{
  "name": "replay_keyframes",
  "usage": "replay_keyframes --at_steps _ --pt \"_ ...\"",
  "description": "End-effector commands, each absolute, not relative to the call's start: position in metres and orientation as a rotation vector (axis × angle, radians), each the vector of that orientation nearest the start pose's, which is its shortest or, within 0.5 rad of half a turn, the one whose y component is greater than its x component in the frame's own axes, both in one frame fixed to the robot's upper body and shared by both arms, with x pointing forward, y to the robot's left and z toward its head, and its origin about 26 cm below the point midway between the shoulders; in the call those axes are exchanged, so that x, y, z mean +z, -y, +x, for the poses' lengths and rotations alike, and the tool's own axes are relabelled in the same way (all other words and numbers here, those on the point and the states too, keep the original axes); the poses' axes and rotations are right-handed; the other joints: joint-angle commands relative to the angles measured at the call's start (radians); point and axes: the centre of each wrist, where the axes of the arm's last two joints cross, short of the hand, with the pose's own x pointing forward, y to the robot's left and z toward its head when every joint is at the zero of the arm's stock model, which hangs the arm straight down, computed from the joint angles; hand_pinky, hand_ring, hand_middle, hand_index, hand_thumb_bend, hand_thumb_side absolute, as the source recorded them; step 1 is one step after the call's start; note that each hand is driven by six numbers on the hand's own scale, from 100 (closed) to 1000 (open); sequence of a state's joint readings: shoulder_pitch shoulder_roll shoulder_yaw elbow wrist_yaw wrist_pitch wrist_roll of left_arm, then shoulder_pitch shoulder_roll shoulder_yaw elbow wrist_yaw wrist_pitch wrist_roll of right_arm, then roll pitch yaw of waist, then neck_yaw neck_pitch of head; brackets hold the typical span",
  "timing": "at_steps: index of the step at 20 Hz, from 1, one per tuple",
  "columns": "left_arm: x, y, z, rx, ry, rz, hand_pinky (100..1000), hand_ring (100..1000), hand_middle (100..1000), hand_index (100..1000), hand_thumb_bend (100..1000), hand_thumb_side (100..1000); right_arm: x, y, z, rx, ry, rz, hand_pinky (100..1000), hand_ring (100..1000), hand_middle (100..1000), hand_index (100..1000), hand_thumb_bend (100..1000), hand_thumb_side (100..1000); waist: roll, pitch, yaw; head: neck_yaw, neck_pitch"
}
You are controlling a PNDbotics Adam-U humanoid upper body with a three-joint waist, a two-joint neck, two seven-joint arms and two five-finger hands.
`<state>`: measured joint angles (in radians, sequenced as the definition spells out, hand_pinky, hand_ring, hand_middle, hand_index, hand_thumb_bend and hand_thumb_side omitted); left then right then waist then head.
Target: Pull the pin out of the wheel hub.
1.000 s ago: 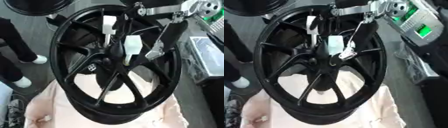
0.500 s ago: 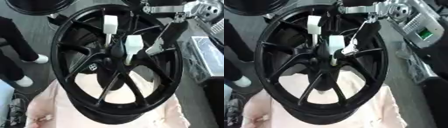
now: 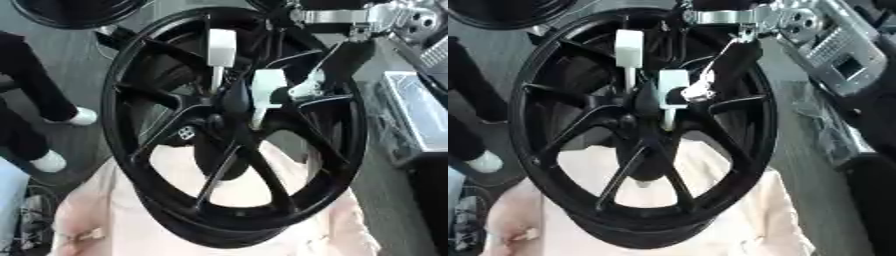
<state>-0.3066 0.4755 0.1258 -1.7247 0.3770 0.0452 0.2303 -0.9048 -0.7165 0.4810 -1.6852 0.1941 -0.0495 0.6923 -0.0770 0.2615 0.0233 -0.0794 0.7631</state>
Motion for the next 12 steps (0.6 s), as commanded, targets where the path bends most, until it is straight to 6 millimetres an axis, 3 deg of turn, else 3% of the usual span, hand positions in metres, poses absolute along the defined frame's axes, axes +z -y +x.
replay_keyframes --at_steps 1,12 --pt "0.1839 -0.3458 0.3307 0.1 2.037 0.208 596 746 631 790 107 700 0.3042 0.2011 0.3658 1.929 1.682 -0.321 809 596 597 806 428 472 0.006 -0.015 0.002 0.004 0.0" --pt "0.1847 -0.3448 0.3311 0.101 2.04 0.2 596 745 622 783 106 698 0.2989 0.1993 0.3679 1.95 1.639 -0.301 773 565 566 779 443 454 0.007 -0.011 0.007 0.009 0.001"
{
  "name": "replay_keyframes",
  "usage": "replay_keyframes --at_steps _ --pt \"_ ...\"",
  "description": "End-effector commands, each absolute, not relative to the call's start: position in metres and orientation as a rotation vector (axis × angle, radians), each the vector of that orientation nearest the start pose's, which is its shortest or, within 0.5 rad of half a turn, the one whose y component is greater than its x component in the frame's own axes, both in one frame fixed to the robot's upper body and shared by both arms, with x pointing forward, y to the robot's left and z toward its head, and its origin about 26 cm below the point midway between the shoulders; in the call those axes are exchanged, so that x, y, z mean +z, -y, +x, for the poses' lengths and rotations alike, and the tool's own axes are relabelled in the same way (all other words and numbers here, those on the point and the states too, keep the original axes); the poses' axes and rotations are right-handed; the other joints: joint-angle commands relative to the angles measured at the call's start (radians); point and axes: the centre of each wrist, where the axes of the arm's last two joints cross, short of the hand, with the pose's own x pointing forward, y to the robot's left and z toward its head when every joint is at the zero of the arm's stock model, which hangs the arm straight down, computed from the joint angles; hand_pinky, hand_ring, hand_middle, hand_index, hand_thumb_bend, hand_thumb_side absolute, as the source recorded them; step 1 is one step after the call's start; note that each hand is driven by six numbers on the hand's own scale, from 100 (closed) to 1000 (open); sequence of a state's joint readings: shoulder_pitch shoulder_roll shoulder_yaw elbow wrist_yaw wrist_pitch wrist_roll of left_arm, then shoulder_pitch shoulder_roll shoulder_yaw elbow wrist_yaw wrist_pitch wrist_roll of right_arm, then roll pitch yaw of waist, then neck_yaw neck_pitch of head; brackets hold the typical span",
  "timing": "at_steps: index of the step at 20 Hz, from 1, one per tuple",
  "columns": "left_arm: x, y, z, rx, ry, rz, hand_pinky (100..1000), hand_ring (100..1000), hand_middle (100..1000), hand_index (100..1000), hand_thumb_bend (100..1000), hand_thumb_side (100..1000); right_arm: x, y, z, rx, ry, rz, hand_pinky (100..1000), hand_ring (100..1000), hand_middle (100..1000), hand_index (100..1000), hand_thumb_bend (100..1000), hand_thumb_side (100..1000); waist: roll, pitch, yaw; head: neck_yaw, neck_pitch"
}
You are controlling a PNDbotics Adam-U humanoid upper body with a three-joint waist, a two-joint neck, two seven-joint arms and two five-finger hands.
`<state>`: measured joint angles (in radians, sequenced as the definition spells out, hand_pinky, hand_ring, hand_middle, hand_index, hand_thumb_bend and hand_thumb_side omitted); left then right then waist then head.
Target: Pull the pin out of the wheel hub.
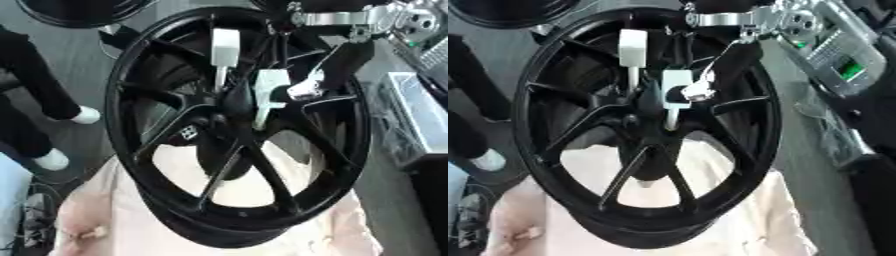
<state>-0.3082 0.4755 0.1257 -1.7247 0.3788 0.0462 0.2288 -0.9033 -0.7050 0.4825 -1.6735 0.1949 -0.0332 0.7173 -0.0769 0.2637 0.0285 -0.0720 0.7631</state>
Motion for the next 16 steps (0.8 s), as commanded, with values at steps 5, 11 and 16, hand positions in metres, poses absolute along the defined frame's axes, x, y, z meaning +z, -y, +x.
replay_keyframes --at_steps 5,11,16 --pt "0.185 -0.344 0.332 0.102 2.042 0.194 596 745 620 781 106 698 0.295 0.199 0.369 1.967 1.609 -0.296 759 554 551 764 463 427 0.008 -0.011 0.006 0.002 0.001" --pt "0.185 -0.342 0.332 0.099 2.043 0.187 597 744 617 778 106 699 0.289 0.2 0.373 1.974 1.577 -0.309 754 551 547 756 461 428 0.008 -0.008 0.009 0.0 0.0" --pt "0.185 -0.342 0.332 0.098 2.042 0.184 597 744 615 777 106 699 0.284 0.204 0.378 1.969 1.553 -0.313 745 544 540 748 447 423 0.009 -0.004 0.011 0.0 -0.002"
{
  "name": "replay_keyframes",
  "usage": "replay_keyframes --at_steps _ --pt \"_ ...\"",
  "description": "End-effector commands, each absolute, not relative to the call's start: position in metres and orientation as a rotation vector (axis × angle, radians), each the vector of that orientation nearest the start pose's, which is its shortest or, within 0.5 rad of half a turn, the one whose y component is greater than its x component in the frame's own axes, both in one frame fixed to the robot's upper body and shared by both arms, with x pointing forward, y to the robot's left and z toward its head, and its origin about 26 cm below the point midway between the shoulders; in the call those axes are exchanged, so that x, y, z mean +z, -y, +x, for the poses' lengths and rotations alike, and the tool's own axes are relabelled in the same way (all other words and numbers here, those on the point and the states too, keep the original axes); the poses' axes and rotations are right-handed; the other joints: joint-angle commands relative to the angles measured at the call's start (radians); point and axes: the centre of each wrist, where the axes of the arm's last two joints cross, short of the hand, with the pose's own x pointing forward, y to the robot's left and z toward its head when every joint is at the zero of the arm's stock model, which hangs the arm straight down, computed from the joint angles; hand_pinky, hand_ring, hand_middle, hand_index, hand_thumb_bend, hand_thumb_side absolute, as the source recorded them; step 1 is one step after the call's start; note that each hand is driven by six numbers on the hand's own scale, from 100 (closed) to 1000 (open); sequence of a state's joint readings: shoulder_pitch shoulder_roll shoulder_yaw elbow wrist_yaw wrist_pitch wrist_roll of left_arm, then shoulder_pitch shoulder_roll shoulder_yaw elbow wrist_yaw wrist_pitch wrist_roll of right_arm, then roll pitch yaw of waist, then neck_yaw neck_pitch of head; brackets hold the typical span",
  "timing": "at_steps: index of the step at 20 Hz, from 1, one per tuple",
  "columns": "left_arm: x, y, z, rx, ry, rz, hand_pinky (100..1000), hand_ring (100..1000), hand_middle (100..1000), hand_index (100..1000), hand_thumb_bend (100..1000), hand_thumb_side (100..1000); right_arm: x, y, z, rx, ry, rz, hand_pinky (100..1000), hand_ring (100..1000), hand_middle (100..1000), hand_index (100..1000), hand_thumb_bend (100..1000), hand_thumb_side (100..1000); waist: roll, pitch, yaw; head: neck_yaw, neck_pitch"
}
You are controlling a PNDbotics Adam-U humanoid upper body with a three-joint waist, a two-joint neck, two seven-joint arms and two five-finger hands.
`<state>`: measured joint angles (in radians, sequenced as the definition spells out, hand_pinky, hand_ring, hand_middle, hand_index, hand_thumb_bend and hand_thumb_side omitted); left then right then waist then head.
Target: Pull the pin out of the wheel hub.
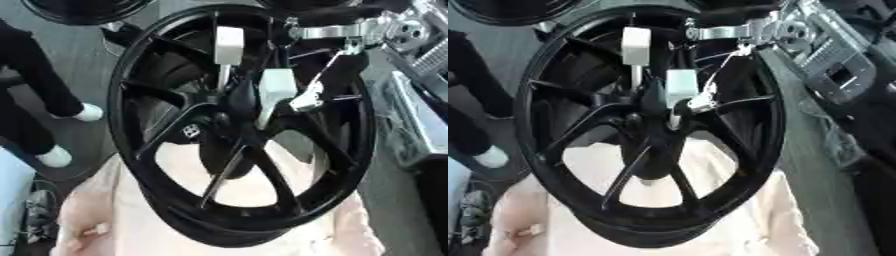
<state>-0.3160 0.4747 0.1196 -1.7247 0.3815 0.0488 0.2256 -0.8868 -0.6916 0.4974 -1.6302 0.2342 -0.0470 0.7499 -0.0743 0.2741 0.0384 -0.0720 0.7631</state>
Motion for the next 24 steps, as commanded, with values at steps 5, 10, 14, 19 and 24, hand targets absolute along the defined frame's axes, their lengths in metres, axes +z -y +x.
replay_keyframes --at_steps 5,10,14,19,24 --pt "0.185 -0.342 0.332 0.096 2.04 0.184 597 745 613 775 106 700 0.283 0.206 0.38 1.957 1.555 -0.31 737 530 526 729 415 409 0.007 -0.013 0.001 0.0 -0.004" --pt "0.185 -0.342 0.332 0.094 2.04 0.182 598 746 610 773 105 701 0.282 0.207 0.381 1.954 1.546 -0.308 729 519 514 716 396 379 0.008 -0.011 0.0 0.0 -0.005" --pt "0.185 -0.342 0.332 0.094 2.038 0.184 598 747 609 772 105 701 0.283 0.206 0.38 1.942 1.553 -0.289 721 495 489 688 346 338 0.009 -0.009 -0.001 -0.002 -0.005" --pt "0.184 -0.343 0.332 0.095 2.036 0.187 599 748 607 769 104 700 0.29 0.202 0.374 1.908 1.582 -0.224 720 452 438 618 227 196 0.01 -0.007 -0.002 -0.001 -0.004" --pt "0.185 -0.343 0.332 0.099 2.038 0.187 599 749 606 768 103 699 0.293 0.2 0.371 1.851 1.588 -0.169 718 432 390 562 226 105 0.009 -0.008 0.0 -0.004 -0.006"
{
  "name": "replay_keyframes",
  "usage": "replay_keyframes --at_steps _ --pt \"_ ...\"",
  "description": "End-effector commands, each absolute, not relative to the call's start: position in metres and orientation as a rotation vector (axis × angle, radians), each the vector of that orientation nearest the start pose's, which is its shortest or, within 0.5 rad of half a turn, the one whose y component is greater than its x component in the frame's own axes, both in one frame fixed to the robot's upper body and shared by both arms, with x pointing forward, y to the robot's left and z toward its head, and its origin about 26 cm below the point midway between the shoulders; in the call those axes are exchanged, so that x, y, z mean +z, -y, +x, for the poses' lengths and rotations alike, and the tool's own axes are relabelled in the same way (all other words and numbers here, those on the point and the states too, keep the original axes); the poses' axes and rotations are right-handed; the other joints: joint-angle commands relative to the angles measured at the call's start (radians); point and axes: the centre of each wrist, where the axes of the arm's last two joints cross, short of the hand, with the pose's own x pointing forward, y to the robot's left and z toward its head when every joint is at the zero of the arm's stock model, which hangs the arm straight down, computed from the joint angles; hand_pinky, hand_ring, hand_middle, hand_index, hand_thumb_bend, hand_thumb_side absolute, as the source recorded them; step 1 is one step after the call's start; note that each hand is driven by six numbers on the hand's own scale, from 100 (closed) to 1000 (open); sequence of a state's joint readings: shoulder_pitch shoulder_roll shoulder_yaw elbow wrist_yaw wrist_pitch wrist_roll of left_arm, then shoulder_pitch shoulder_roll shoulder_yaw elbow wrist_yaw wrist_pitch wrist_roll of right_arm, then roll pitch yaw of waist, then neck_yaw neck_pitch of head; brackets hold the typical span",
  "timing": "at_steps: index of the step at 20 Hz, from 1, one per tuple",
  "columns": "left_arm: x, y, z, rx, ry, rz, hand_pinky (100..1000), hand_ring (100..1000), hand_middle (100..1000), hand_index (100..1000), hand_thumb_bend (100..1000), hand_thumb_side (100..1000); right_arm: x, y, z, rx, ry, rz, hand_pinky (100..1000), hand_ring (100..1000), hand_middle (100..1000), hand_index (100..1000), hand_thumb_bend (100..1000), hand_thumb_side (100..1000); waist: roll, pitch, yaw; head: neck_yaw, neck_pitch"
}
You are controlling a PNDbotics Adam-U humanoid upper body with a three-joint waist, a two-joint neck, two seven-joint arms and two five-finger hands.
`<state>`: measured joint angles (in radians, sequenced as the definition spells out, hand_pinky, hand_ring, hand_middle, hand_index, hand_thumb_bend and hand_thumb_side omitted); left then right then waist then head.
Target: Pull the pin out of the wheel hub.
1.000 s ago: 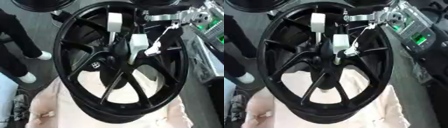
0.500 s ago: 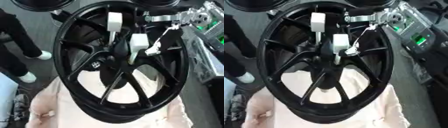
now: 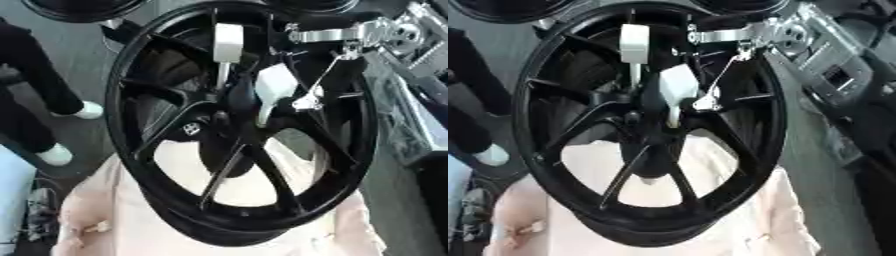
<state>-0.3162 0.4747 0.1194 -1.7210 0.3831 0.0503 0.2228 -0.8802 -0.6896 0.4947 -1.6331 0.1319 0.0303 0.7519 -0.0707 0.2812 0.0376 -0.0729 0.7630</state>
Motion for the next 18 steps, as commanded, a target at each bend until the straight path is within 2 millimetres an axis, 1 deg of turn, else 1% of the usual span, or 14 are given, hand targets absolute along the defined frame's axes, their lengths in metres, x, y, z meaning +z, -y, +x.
replay_keyframes --at_steps 1,5,9,15,18 --pt "0.184 -0.343 0.332 0.099 2.037 0.187 599 749 605 767 103 699 0.295 0.2 0.371 1.84 1.595 -0.164 718 428 381 554 228 100 0.005 -0.015 0.001 -0.004 -0.006" --pt "0.184 -0.344 0.332 0.099 2.035 0.189 599 750 605 766 102 698 0.304 0.204 0.366 1.78 1.644 -0.137 719 410 358 532 224 100 0.005 -0.017 0.0 -0.007 -0.008" --pt "0.184 -0.344 0.332 0.1 2.036 0.19 600 750 604 765 102 698 0.318 0.212 0.358 1.723 1.708 -0.121 721 397 340 514 230 100 0.005 -0.017 -0.002 -0.006 -0.009" --pt "0.184 -0.345 0.332 0.103 2.035 0.193 600 751 603 764 102 697 0.345 0.237 0.34 1.563 1.874 -0.136 724 375 318 495 237 100 0.005 -0.017 -0.006 -0.002 -0.013" --pt "0.184 -0.344 0.332 0.106 2.037 0.191 600 751 603 764 102 697 0.355 0.259 0.331 1.444 1.932 -0.165 730 368 315 495 221 100 0.006 -0.016 -0.007 0.002 -0.018"
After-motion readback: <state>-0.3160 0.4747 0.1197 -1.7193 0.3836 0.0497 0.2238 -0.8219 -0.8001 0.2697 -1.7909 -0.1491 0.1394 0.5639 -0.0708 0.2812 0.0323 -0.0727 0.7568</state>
